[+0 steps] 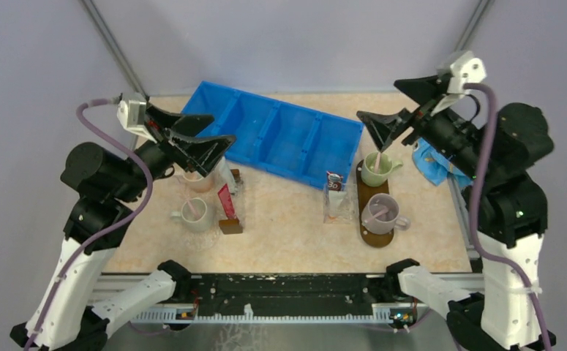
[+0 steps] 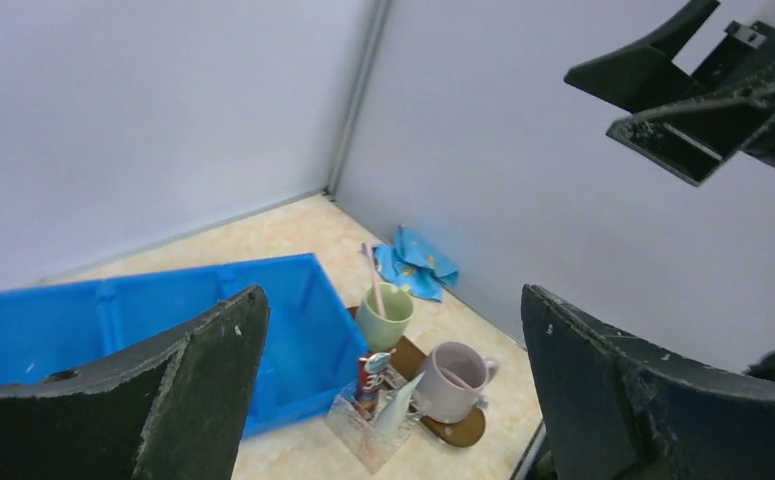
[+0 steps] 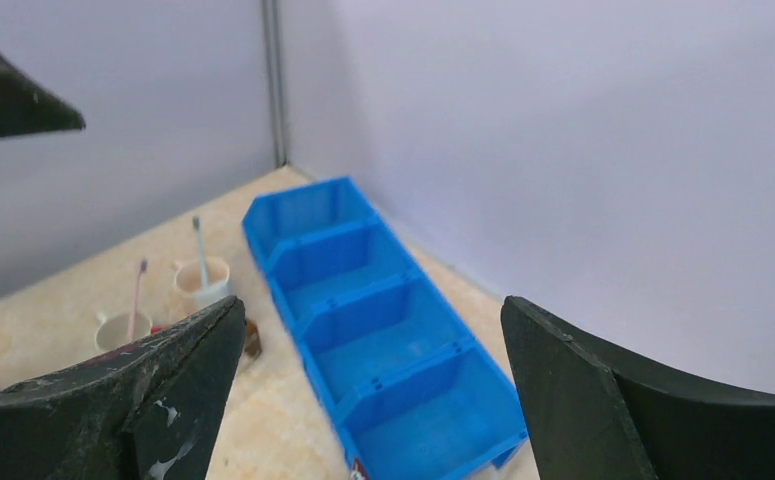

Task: Prepare toiletry sets of a toothbrush and toothpaste on the tray
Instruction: Reset both arms

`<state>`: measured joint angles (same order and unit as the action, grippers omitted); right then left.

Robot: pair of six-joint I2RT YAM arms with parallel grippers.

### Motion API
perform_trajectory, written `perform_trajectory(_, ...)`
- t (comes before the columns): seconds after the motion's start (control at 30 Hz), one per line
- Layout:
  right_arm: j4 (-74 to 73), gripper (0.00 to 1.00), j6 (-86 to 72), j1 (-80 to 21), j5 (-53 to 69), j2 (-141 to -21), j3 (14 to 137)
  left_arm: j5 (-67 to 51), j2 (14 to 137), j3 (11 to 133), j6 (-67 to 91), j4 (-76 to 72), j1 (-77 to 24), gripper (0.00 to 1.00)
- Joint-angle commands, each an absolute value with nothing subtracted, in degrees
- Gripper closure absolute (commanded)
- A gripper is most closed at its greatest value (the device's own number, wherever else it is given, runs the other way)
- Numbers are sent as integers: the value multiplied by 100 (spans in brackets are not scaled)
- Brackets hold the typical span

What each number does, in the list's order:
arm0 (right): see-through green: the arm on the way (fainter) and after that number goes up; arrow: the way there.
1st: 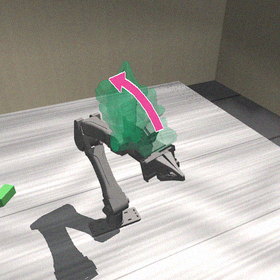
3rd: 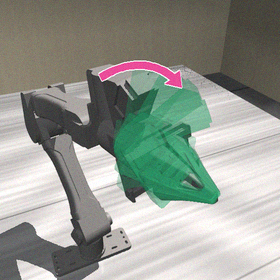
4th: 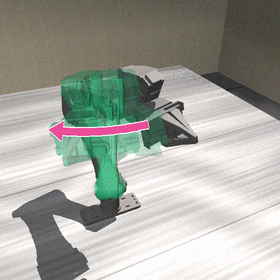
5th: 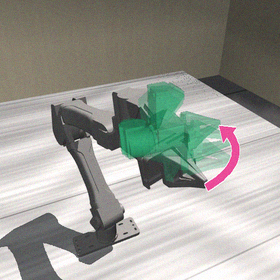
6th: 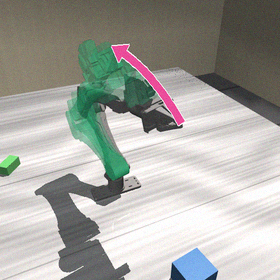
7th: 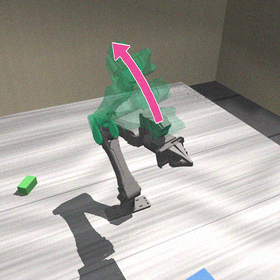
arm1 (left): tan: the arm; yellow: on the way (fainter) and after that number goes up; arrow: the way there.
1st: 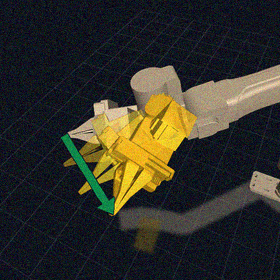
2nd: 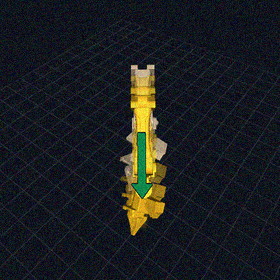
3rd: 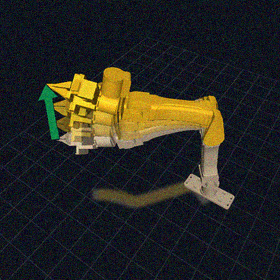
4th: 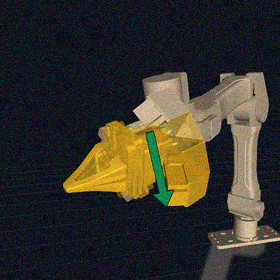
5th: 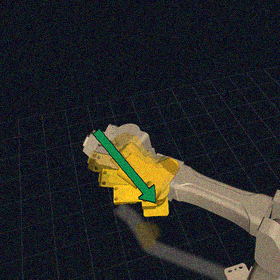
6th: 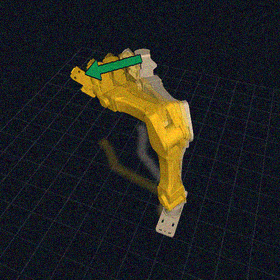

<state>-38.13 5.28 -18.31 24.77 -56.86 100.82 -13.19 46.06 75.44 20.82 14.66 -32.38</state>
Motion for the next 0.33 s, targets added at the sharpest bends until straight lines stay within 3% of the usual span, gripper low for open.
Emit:
perform_trajectory(0.0, -4141, 1, -34, -1811, 1426, -5761, 10822, -2298, 4879, 8130, 1992, 1245, -3231, 1)
perform_trajectory(0.3, -4337, 1, -56, -1811, 1638, -5877, 11433, -2398, 4936, 8542, 1962, 1363, -3226, 1)
